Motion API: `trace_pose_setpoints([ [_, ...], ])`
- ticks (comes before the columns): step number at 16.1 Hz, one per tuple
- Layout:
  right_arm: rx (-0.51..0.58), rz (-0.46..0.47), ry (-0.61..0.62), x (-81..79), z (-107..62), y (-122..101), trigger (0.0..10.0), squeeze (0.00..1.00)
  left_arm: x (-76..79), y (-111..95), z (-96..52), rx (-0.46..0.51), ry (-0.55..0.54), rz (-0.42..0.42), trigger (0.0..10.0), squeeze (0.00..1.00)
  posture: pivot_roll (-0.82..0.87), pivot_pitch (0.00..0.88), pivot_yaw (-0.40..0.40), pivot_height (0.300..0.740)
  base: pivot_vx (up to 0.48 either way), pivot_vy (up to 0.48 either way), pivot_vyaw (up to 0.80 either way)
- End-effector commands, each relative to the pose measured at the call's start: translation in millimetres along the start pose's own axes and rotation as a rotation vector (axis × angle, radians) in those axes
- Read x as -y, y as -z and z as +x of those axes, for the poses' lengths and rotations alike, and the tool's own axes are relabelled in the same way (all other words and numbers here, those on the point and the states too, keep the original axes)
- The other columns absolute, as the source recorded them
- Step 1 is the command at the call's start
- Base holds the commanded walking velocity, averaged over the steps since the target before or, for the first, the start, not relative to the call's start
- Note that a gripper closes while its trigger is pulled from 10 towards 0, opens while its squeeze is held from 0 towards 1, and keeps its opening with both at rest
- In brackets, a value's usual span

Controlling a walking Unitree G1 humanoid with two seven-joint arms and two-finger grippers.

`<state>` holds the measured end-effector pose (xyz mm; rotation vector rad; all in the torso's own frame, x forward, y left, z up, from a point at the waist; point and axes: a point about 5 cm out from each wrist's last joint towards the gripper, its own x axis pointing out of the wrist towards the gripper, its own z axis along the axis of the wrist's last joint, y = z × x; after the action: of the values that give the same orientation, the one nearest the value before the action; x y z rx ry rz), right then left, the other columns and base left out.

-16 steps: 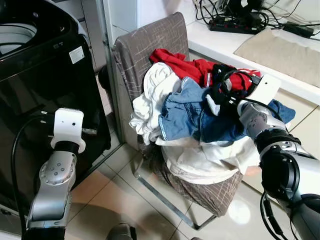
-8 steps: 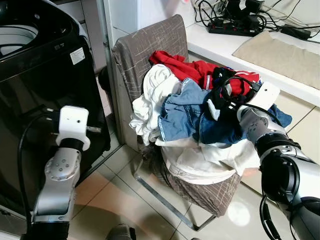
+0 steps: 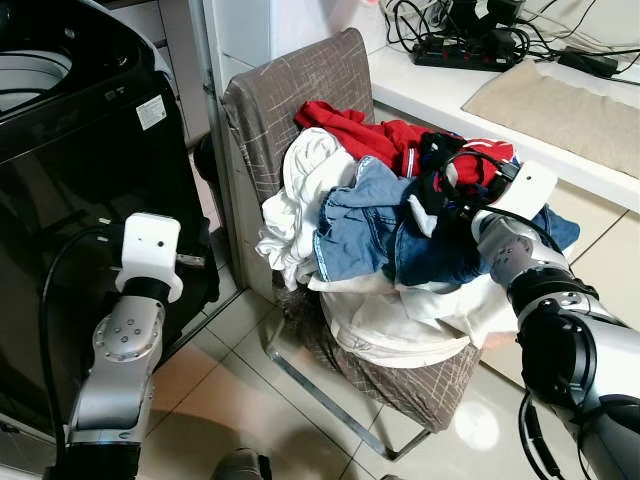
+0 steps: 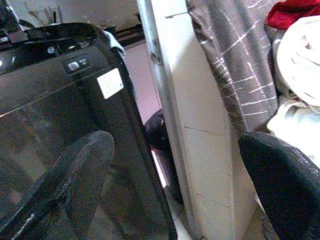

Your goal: Clothes washing

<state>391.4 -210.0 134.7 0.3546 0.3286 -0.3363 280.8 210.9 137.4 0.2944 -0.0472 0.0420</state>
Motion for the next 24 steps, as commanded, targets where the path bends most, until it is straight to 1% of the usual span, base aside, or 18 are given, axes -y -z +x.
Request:
trace_pose_setpoints([
  [1,-0.026,-0.034,-0.002,2.4,-0.6,13,0.0,0.0,10.9,2,-0.3,-0.014,0.072,-0.031,10.0,0.0,0.07,0.035,-0.044,0.74,0.0,0.0,0.0],
  [2,-0.027,-0.033,-0.006,1.9,-0.7,14,0.0,0.0,18.0,3,-2.1,-0.023,0.138,-0.055,10.0,0.0,0.07,0.035,-0.044,0.74,0.0,0.0,0.0],
  [3,-0.029,-0.035,-0.009,1.6,-0.9,15,0.0,0.0,30.3,2,-7.3,-0.024,0.255,-0.045,10.0,0.0,0.07,0.036,-0.043,0.74,0.0,0.0,0.0],
  [4,-0.031,-0.036,-0.018,0.8,-1.1,18,0.0,0.0,43.2,1,-16.3,-0.017,0.408,-0.02,10.0,0.0,0.07,0.04,-0.041,0.74,0.0,0.0,0.0],
  [6,-0.026,-0.042,-0.026,0.1,-1.2,18,0.0,0.0,44.3,-3,-18.6,0.0,0.452,-0.008,10.0,0.0,0.07,0.04,-0.039,0.74,0.0,0.0,0.0],
  [8,0.014,-0.08,-0.059,-4.5,-1.3,12,0.0,0.0,40.0,-19,-15.1,0.089,0.471,-0.008,10.0,0.0,0.07,0.04,-0.039,0.74,0.0,0.0,0.0],
  [10,0.046,-0.103,-0.079,-7.7,-1.4,6,0.0,0.0,41.1,-29,-15.0,0.12,0.513,-0.068,10.0,0.0,0.07,0.039,-0.038,0.74,0.0,0.0,0.0],
  [11,0.069,-0.122,-0.091,-9.6,-1.6,2,0.0,0.0,43.0,-36,-16.9,0.138,0.554,-0.121,10.0,0.0,0.07,0.041,-0.039,0.74,0.0,0.0,0.0],
  [12,0.081,-0.14,-0.106,-11.8,-1.9,0,0.0,0.0,51.7,-41,-23.9,0.146,0.644,-0.16,10.0,0.0,0.07,0.041,-0.039,0.74,0.0,0.0,0.0],
  [13,0.078,-0.137,-0.109,-12.1,-1.9,1,0.0,0.0,56.5,-42,-27.8,0.143,0.687,-0.173,10.0,0.0,0.07,0.041,-0.039,0.74,0.0,0.0,0.0],
  [14,0.064,-0.124,-0.112,-11.6,-1.9,4,0.0,0.0,64.8,-43,-35.6,0.135,0.763,-0.195,10.0,0.0,0.07,0.042,-0.041,0.74,0.0,0.0,0.0],
  [15,0.061,-0.121,-0.112,-11.3,-1.9,5,0.0,0.0,67.1,-43,-38.1,0.132,0.789,-0.205,10.0,0.0,0.07,0.042,-0.041,0.74,0.0,0.0,0.0],
  [16,0.058,-0.118,-0.117,-11.4,-2.1,7,0.0,0.0,70.5,-41,-41.4,0.123,0.82,-0.195,10.0,0.0,0.07,0.042,-0.041,0.74,0.0,0.0,0.0],
  [19,0.086,-0.133,-0.14,-16.3,-2.6,1,0.0,0.0,71.0,-42,-41.7,0.115,0.83,-0.196,10.0,0.0,0.07,0.044,-0.039,0.74,0.0,0.0,0.0],
  [21,0.14,-0.173,-0.16,-21.0,-3.5,-7,0.0,0.0,72.1,-42,-40.6,0.11,0.822,-0.203,10.0,0.0,0.07,0.037,-0.039,0.74,0.0,0.0,0.0],
  [23,0.172,-0.189,-0.162,-22.5,-4.2,-10,0.0,0.0,74.2,-43,-40.5,0.112,0.824,-0.21,10.0,0.0,0.07,0.031,-0.038,0.74,0.0,0.0,0.0],
  [24,0.199,-0.233,-0.166,-24.2,-4.9,-13,0.0,0.0,75.9,-43,-41.2,0.11,0.829,-0.214,10.0,0.0,0.07,0.031,-0.038,0.74,0.0,0.0,0.0],
])
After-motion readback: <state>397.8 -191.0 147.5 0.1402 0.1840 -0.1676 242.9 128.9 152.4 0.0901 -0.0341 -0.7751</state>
